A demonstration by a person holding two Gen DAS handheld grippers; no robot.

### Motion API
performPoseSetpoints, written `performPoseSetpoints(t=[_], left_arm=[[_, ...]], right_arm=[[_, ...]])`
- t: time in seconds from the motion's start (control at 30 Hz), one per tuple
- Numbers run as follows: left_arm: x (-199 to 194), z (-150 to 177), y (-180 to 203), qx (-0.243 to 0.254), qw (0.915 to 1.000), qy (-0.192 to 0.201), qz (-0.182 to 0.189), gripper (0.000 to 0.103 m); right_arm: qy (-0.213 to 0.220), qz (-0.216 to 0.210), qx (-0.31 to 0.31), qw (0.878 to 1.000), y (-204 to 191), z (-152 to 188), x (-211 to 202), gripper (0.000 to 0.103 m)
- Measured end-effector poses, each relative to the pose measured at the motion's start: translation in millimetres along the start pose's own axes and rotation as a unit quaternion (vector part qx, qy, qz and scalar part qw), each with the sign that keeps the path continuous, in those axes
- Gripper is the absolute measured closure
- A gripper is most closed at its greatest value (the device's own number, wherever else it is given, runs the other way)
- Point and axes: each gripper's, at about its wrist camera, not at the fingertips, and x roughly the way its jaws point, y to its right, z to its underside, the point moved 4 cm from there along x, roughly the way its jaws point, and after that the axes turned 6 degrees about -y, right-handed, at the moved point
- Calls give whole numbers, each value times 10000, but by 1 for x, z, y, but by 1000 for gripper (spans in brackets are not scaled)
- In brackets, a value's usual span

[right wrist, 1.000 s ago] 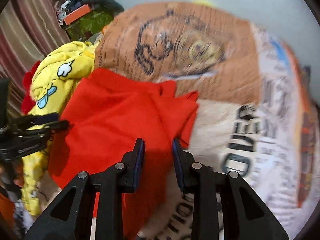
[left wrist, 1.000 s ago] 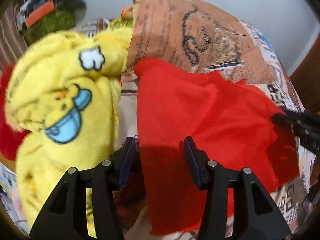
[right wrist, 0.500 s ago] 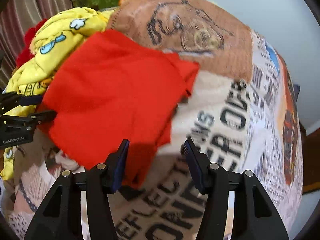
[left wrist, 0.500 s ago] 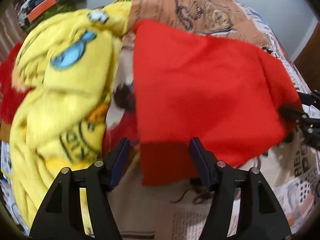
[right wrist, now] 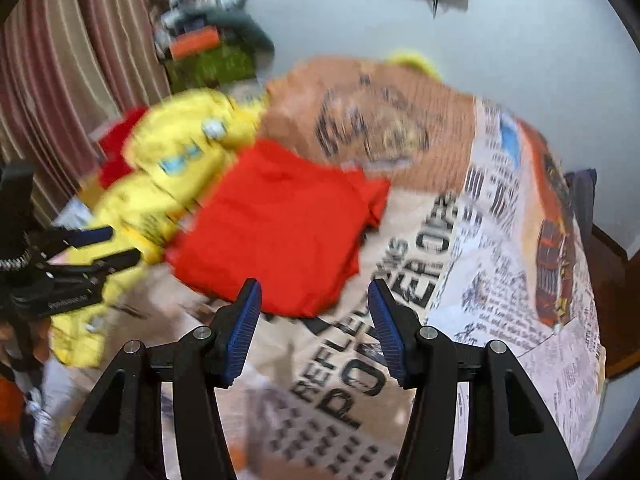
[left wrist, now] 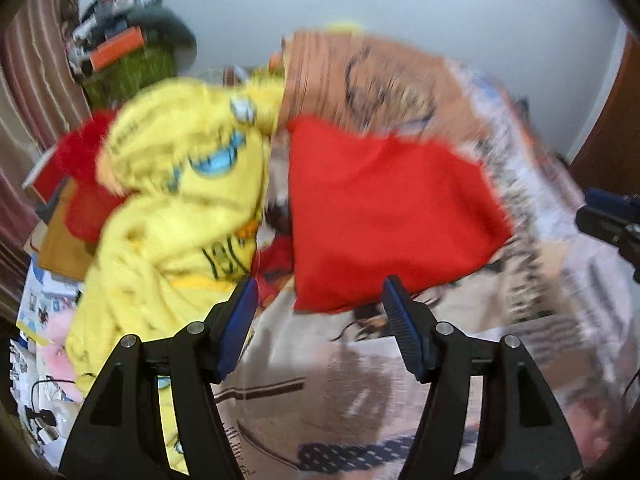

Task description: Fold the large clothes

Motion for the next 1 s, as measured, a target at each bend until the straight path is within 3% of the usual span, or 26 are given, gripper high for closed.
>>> performPoseSetpoints(t=[0.2,0.37,0.53,0.67,0.77,0.9,0.93,1.0], left_arm=[[-119,-11,26,162,9921,1227,224,40],[-206,1,45,162,9744,2206,394,39],[-262,24,56,149,9562,2889,437,39],[-291,48,69,239,9422,3333,249,39],[-300,59,73,198,9372,3478,136,33],[-308,72,73,109,9314,3638,44,7],[-310,74,74,101,9306,3659,62,5],[-310,77,74,97,9300,3673,11,1]], right_arm=[[1260,-259,98,9916,-27,-7,-109,52],[2206,-131,14,9753,-51,7,-183,52],[2866,119,-87,9579,-72,28,-226,51],[3168,164,-3,9483,-84,42,-241,35],[3287,299,93,9439,-86,48,-246,26],[3334,576,140,9409,-86,52,-245,18],[3315,643,140,9412,-87,52,-244,17],[3271,711,182,9421,-86,56,-243,3]])
